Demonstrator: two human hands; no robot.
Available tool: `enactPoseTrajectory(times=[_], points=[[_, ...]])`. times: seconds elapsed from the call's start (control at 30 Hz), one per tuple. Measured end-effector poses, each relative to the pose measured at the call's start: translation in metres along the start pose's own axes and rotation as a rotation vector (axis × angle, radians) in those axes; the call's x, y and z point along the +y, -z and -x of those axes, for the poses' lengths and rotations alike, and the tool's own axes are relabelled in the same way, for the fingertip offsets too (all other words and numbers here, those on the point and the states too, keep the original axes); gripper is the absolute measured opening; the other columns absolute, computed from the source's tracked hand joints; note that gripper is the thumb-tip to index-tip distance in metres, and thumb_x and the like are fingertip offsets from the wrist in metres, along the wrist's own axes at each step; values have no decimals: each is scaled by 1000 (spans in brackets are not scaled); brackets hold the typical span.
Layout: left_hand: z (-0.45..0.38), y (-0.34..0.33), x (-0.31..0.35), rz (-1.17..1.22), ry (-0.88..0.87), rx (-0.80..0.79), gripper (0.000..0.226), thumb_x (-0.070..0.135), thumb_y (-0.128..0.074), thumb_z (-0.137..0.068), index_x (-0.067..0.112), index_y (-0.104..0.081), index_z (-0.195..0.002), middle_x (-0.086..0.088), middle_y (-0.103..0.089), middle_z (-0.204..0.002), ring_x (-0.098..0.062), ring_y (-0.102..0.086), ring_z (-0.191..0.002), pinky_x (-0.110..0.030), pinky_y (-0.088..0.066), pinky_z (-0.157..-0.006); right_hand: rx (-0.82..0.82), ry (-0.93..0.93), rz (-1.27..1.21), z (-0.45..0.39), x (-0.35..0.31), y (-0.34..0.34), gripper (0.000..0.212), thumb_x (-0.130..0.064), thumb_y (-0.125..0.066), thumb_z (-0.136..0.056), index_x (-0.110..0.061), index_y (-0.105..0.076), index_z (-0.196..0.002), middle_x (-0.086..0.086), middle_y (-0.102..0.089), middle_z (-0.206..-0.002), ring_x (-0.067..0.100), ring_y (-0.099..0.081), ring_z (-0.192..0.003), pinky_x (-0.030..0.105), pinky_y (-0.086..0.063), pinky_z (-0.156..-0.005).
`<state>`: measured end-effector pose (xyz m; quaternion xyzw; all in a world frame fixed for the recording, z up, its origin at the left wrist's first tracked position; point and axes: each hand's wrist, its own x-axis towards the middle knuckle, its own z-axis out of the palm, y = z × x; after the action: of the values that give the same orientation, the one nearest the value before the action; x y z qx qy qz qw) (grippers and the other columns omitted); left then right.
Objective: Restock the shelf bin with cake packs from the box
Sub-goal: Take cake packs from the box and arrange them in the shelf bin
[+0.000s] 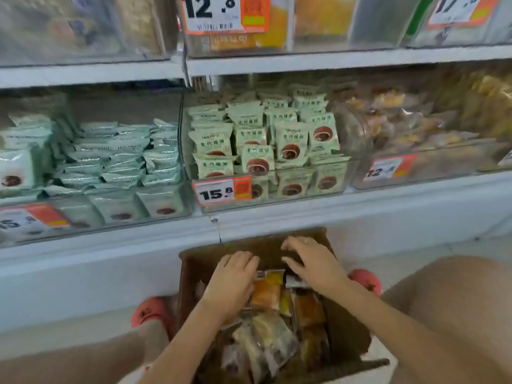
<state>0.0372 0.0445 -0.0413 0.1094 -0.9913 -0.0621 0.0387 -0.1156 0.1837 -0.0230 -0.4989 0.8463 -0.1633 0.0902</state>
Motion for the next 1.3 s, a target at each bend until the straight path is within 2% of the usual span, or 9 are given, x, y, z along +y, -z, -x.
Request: enactPoseTrajectory(times=[0.1, 0.3, 0.37, 0.63, 0.77, 0.87, 0.97, 1.13, 1.3], points=[[34, -47, -4, 67, 148, -212, 45, 23, -41, -93, 17, -42, -137, -1, -46, -137, -23, -42, -128, -37, -34, -105, -373, -148, -21, 9, 14, -53, 36, -36, -54, -92, -25, -45, -125, 2, -54, -119, 23, -55, -109, 42, -50, -85], [101, -119, -11, 257, 460, -458, 49, 28, -44, -97, 23, -29, -143, -1, -38, -143, -22, -41, -127, -34, -39, -101, -776, -339, -119, 28, 17, -132, 18, -28, -57, -92, -14, -58, -103, 8, -58, -104, 24, -56, -99, 29, -49, -73], [112, -134, -13, 258, 507, -565, 55, 26, -45, -96, 18, -25, -147, -4, -31, -148, -26, -38, -130, -38, -39, -103, -927, -374, -164, 34, 14, -145, 40, -28, -60, -91, -17, -49, -128, 5, -50, -128, 24, -48, -118, 31, -43, -90], [102, -142, -3, 420, 534, -567, 52, 20, -48, -94, 20, -32, -144, -6, -35, -147, -29, -37, -131, -40, -43, -99, -807, -792, -126, 50, -4, -205, 130, -67, -71, -63, -10, 7, -150, 16, 2, -156, 39, -9, -143, 46, -20, -115], [105, -143, 1, 432, 534, -553, 48, 20, -48, -93, 20, -38, -140, -5, -38, -144, -26, -39, -128, -38, -42, -99, -628, -846, -204, 60, -13, -211, 123, -48, -78, -69, -9, 7, -149, 19, -8, -153, 40, -16, -141, 46, -25, -115], [105, -147, 3, 514, 574, -507, 46, 18, -50, -92, 17, -42, -137, -6, -43, -141, -26, -42, -126, -39, -41, -101, -784, -798, -337, 58, -7, -189, 112, -48, -72, -75, -10, 2, -149, 13, -25, -151, 30, -33, -134, 40, -34, -110], [94, -138, 4, 858, 818, -322, 40, 17, -56, -92, 15, -46, -131, -7, -55, -127, -20, -55, -106, -37, -49, -90, -992, -704, -592, 54, 2, -139, 77, -47, -64, -83, -16, -30, -143, 7, -41, -141, 21, -45, -121, 35, -39, -104], [76, -106, -1, 1820, 1117, -233, 57, 46, -66, -80, 22, -49, -128, -5, -60, -127, -23, -60, -113, -36, -50, -89, -1143, -723, -1361, 54, 6, -99, 58, -38, -60, -85, -15, -42, -135, 16, -56, -132, 36, -54, -122, 50, -47, -98], [72, -92, 5, 1869, 1077, -110, 43, 36, -70, -77, 13, -60, -112, -9, -70, -100, -21, -69, -86, -35, -57, -72, -935, -698, -1605, 67, -7, -94, 60, -41, -73, -75, -15, -51, -125, 14, -66, -117, 32, -62, -110, 49, -52, -86]])
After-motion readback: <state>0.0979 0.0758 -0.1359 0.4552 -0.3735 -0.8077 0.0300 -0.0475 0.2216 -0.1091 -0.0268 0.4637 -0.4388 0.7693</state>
